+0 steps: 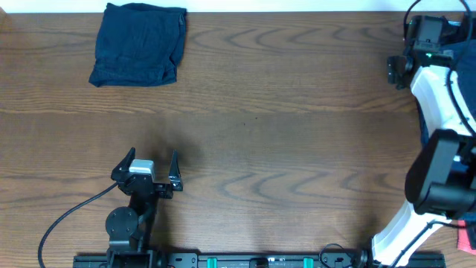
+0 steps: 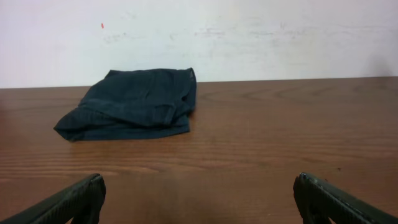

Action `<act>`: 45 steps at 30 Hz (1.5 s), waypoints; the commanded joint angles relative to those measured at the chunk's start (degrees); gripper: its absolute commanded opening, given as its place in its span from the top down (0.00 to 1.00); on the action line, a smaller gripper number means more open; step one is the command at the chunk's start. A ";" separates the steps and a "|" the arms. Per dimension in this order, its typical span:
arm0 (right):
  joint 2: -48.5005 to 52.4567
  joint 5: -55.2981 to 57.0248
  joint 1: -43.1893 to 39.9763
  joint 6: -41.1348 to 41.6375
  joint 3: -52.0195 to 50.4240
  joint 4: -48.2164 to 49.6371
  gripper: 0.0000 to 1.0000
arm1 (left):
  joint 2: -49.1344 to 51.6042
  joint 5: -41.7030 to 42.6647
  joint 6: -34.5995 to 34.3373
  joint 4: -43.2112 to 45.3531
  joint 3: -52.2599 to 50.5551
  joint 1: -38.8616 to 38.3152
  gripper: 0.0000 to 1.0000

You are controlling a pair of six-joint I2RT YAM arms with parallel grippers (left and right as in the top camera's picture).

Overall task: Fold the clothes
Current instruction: 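Move the right gripper to the navy shorts on the right stack, then grasp the top navy shorts with the right gripper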

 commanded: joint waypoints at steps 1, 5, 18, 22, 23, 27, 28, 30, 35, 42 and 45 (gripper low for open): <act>1.51 2.32 0.44 -2.82 1.70 3.15 0.01 | -0.35 0.81 0.35 -1.92 -0.96 0.24 0.02; 5.81 9.51 0.52 -4.31 1.70 7.39 0.01 | -0.35 0.79 0.35 -1.92 -0.96 0.24 0.02; 17.79 12.61 0.46 -5.49 1.73 13.57 0.01 | -0.35 0.79 0.35 -1.92 -0.96 0.24 0.02; 19.63 13.66 0.15 -6.93 1.73 15.80 0.03 | -0.35 0.79 0.35 -1.92 -0.96 0.24 0.02; 20.20 14.34 0.02 -6.95 1.73 16.39 0.04 | -0.35 0.81 0.35 -1.92 -0.96 0.24 0.02; 21.53 15.08 -1.29 -6.93 1.70 17.44 0.05 | -0.35 0.81 0.35 -1.92 -0.96 0.24 0.02; 21.70 15.08 -1.73 -6.91 1.70 17.53 0.05 | -0.35 0.79 0.35 -1.92 -0.96 0.24 0.02; 21.97 15.08 -2.62 -6.91 1.70 17.62 0.05 | -0.35 0.79 0.35 -1.92 -0.96 0.24 0.02; 22.08 15.04 -4.92 -6.88 1.70 17.59 0.09 | -0.35 0.81 0.35 -1.92 -0.96 0.24 0.02; 22.08 12.61 -5.68 -6.62 1.70 17.64 0.16 | -0.35 0.79 0.35 -1.92 -0.96 0.24 0.02; 22.08 10.60 -5.68 -4.81 1.70 17.64 0.25 | -0.35 0.81 0.35 -1.92 -0.96 0.24 0.02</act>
